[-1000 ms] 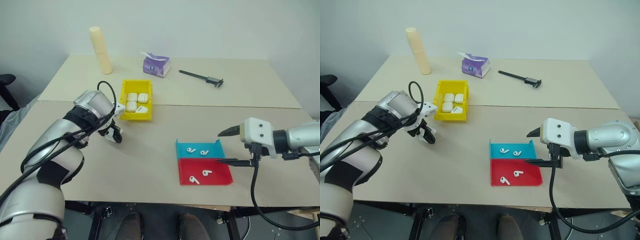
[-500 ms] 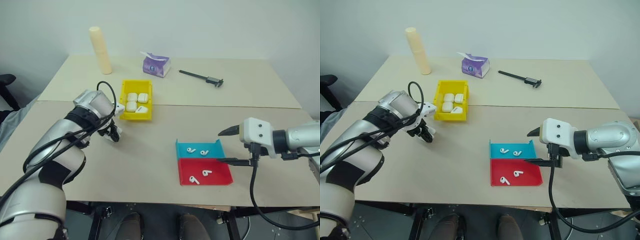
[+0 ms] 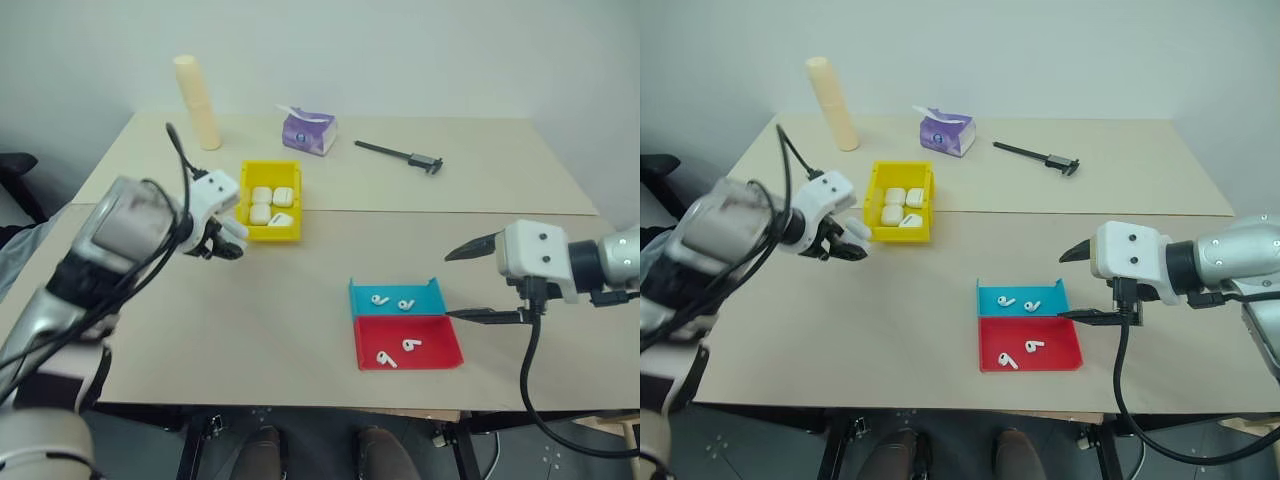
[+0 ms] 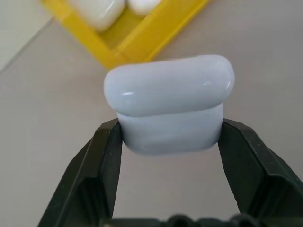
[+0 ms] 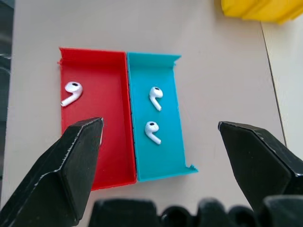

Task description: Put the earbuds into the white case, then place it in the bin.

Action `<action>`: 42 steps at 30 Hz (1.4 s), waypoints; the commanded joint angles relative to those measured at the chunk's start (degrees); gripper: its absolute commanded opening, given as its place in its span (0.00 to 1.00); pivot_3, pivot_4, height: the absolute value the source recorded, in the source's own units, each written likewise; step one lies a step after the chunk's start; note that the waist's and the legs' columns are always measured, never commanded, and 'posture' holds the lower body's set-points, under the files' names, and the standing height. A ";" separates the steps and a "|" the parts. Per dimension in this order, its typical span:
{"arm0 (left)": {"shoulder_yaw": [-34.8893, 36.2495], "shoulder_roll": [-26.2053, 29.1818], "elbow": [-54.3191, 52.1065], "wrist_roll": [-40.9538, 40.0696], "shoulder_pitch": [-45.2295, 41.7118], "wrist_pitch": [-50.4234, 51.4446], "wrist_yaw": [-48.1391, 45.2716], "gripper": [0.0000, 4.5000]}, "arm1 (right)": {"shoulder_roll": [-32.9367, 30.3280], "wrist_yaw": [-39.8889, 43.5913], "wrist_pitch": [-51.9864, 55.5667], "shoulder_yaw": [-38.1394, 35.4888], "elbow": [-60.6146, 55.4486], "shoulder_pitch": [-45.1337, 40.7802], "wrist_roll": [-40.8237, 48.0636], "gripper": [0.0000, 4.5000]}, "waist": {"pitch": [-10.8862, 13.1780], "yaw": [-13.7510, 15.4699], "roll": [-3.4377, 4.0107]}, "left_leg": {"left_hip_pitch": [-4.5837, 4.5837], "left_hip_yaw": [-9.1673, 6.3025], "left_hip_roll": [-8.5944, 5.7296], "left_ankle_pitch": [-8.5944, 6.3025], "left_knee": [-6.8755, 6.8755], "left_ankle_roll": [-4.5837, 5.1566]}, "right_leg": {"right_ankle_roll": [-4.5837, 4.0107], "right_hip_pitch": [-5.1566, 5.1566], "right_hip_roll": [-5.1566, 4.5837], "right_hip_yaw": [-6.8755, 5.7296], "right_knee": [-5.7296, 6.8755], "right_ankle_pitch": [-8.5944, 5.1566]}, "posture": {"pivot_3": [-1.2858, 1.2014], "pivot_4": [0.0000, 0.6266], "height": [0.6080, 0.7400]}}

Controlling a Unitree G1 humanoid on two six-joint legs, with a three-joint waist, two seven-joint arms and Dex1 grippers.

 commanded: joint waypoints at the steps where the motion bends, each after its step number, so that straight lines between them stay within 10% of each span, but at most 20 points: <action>1: 14.76 -4.03 -11.18 -6.33 9.45 -7.30 2.08 0.61 | -1.14 5.85 -4.56 1.94 -2.42 -2.97 1.24 1.00 | 0.00 0.04 -0.01 | 0.02 -0.01 0.00 0.00 0.02 0.00 | -0.01 0.03 0.00 -0.02 0.03 -0.01 | 0.52 0.24 1.00; 10: 23.90 -27.11 -14.61 -10.40 36.48 -57.55 2.22 0.61 | 1.38 5.00 6.85 17.87 -6.68 -12.60 -6.60 1.00 | -0.05 0.32 0.05 | 0.21 0.05 0.00 -0.01 0.06 0.02 | -0.04 0.17 -0.05 -0.01 0.05 -0.01 | 0.52 0.24 1.00; 16: 20.88 -29.83 -9.11 -13.52 41.45 -72.24 -4.52 0.61 | 0.49 1.26 9.86 21.71 -11.10 -9.39 -12.82 1.00 | -0.11 0.77 0.10 | 0.21 0.06 -0.02 -0.03 0.04 0.04 | -0.04 0.19 -0.07 -0.01 0.00 -0.01 | 0.52 0.24 1.00; 30: 14.91 -27.59 -7.26 -10.83 42.65 -74.75 -1.96 0.61 | 2.98 -0.14 9.91 30.15 -12.51 -9.22 -26.06 0.61 | -0.16 0.14 0.17 | 0.27 0.06 0.00 -0.04 0.03 0.05 | -0.03 0.17 -0.02 0.00 0.03 -0.02 | 0.52 0.24 1.00; 42: 11.85 -24.52 -11.34 -10.37 44.23 -71.54 0.90 0.61 | 7.10 0.85 7.97 34.77 -8.56 -10.02 -34.89 0.61 | -0.16 -0.46 0.17 | 0.28 0.06 0.02 -0.04 0.01 0.05 | -0.04 0.17 -0.01 0.00 0.03 -0.02 | 0.52 0.24 1.00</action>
